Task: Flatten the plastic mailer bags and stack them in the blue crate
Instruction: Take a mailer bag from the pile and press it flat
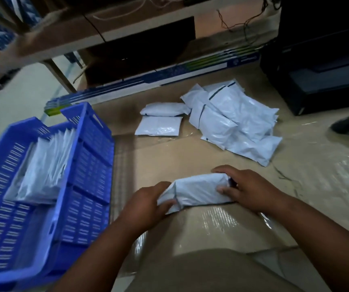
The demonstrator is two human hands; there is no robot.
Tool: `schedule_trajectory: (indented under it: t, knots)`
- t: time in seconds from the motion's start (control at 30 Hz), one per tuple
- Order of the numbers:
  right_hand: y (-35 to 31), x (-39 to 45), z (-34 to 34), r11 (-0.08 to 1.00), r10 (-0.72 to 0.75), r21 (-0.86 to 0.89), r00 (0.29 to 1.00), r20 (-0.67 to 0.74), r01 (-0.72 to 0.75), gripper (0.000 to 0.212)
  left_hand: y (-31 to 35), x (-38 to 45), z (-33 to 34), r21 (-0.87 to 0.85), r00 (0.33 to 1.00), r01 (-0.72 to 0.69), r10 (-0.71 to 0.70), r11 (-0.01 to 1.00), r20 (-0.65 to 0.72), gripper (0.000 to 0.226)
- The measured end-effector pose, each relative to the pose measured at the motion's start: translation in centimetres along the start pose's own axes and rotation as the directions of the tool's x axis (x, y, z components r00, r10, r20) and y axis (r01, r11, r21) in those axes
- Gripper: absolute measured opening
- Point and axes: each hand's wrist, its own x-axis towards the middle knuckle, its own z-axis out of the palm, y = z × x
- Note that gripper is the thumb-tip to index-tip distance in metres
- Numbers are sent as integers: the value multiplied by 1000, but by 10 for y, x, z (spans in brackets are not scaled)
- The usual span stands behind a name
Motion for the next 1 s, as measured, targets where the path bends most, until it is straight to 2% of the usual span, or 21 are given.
schedule_trajectory:
  t: [0.1,0.2,0.27,0.33,0.4,0.47,0.5,0.57,0.6,0.67,0.73,0.83,0.93,1.0]
  knots:
    - [2,-7,6,999,42,-13,998,-43,-43,63,-5,0,3,-196,992,116,-122,974,-20,37]
    - [7,-5,10,994,107,13,993,-58,-106,63,-6,2,3,-359,965,241,-262,902,-10,25]
    - [9,-5,11,989,131,72,990,-59,-127,58,0,1,-5,-507,935,311,-356,804,9,16]
    - [8,-6,8,972,168,169,985,-29,-161,54,6,-1,-15,-610,905,378,-418,696,83,16]
    - [8,-4,4,956,218,188,974,54,-224,52,7,-5,-20,-618,874,463,-440,635,203,14]
    - [10,-2,5,967,243,50,963,113,-250,50,-2,-11,-16,-565,840,532,-478,631,258,11]
    - [11,-2,6,966,256,-56,960,114,-252,51,-8,-14,-12,-475,838,535,-510,699,193,8]
    - [9,-2,10,917,255,-315,967,-9,-245,55,-16,-20,-3,-177,864,481,-499,859,-68,11]
    - [3,-3,12,883,209,-406,972,-108,-235,55,-13,-22,0,-87,890,408,-417,909,-184,13]
    - [-15,-5,20,857,21,-490,960,-279,-161,51,1,-23,11,-13,940,184,-180,983,-288,19]
    - [-38,-4,32,844,-140,-535,947,-289,-38,49,15,-20,32,74,963,-10,30,997,-266,34]
    - [-61,8,59,810,-178,-581,977,-114,80,52,29,-12,62,138,959,-166,193,976,-210,55]
    - [-62,17,88,751,-114,-649,992,55,122,58,31,-9,76,177,986,-104,125,979,-111,62]
    - [-57,14,100,718,-100,-683,991,87,132,62,26,-13,85,197,996,-32,47,980,-71,67]
